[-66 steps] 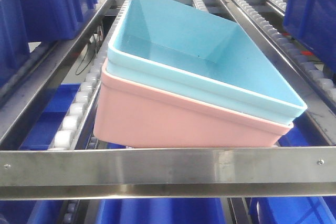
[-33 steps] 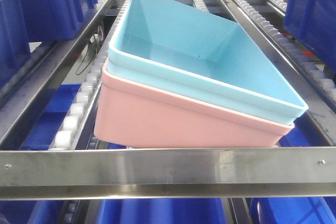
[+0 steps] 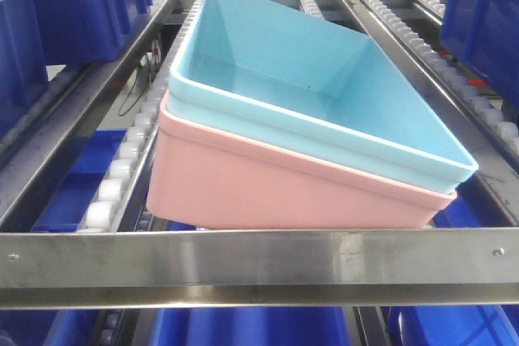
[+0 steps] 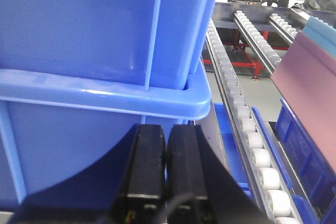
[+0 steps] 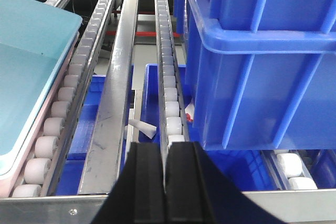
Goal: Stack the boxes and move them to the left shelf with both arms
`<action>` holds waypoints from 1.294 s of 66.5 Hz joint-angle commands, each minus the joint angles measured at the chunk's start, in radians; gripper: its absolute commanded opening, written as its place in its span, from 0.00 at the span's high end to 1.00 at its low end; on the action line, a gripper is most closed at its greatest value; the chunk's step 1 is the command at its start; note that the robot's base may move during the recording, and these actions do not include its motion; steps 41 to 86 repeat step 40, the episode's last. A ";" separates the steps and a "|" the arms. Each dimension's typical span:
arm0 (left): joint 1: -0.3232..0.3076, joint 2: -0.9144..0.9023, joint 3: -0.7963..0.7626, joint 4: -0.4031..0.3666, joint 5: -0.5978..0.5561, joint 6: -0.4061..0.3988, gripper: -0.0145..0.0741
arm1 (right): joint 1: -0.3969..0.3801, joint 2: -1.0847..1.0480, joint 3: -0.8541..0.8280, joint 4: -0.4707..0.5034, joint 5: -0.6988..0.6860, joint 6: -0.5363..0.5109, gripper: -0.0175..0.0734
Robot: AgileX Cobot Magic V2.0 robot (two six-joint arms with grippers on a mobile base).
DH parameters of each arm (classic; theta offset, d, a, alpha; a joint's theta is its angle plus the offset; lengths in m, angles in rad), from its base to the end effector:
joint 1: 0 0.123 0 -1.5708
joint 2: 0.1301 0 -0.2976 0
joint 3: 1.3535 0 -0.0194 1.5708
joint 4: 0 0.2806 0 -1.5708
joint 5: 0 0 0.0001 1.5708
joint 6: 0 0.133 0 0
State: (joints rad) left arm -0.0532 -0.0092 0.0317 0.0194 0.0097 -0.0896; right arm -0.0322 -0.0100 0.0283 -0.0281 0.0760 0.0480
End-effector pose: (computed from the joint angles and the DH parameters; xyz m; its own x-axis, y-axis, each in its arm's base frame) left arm 0.1160 -0.0061 0.2036 0.0510 -0.0730 -0.9960 0.0567 0.9959 -0.0701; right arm 0.1161 -0.0040 0.1963 -0.0064 0.0202 -0.9998 0.0345 0.9992 0.0200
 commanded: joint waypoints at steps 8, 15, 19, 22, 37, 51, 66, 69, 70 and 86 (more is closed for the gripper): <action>-0.007 -0.016 0.028 0.002 -0.084 0.002 0.84 | -0.008 -0.021 -0.018 -0.002 -0.094 -0.009 0.75; -0.007 -0.016 0.028 0.002 -0.084 0.002 0.84 | -0.008 -0.021 -0.018 -0.002 -0.094 -0.009 0.75; -0.007 -0.016 0.028 0.002 -0.084 0.002 0.84 | -0.008 -0.021 -0.018 -0.002 -0.094 -0.009 0.75; -0.007 -0.016 0.028 0.002 -0.084 0.002 0.84 | -0.008 -0.021 -0.018 -0.002 -0.094 -0.009 0.75; -0.007 -0.016 0.028 0.002 -0.084 0.002 0.84 | -0.008 -0.021 -0.018 -0.002 -0.094 -0.009 0.75; -0.007 -0.016 0.028 0.002 -0.084 0.002 0.84 | -0.008 -0.021 -0.018 -0.002 -0.094 -0.009 0.75; -0.007 -0.016 0.028 0.002 -0.084 0.002 0.84 | -0.008 -0.021 -0.018 -0.002 -0.094 -0.009 0.75; -0.007 -0.016 0.028 0.002 -0.084 0.002 0.84 | -0.008 -0.021 -0.018 -0.002 -0.094 -0.009 0.75; -0.007 -0.016 0.028 0.002 -0.084 0.002 0.84 | -0.008 -0.021 -0.018 -0.002 -0.094 -0.009 0.75; -0.007 -0.016 0.028 0.002 -0.084 0.002 0.84 | -0.008 -0.021 -0.018 -0.002 -0.094 -0.009 0.75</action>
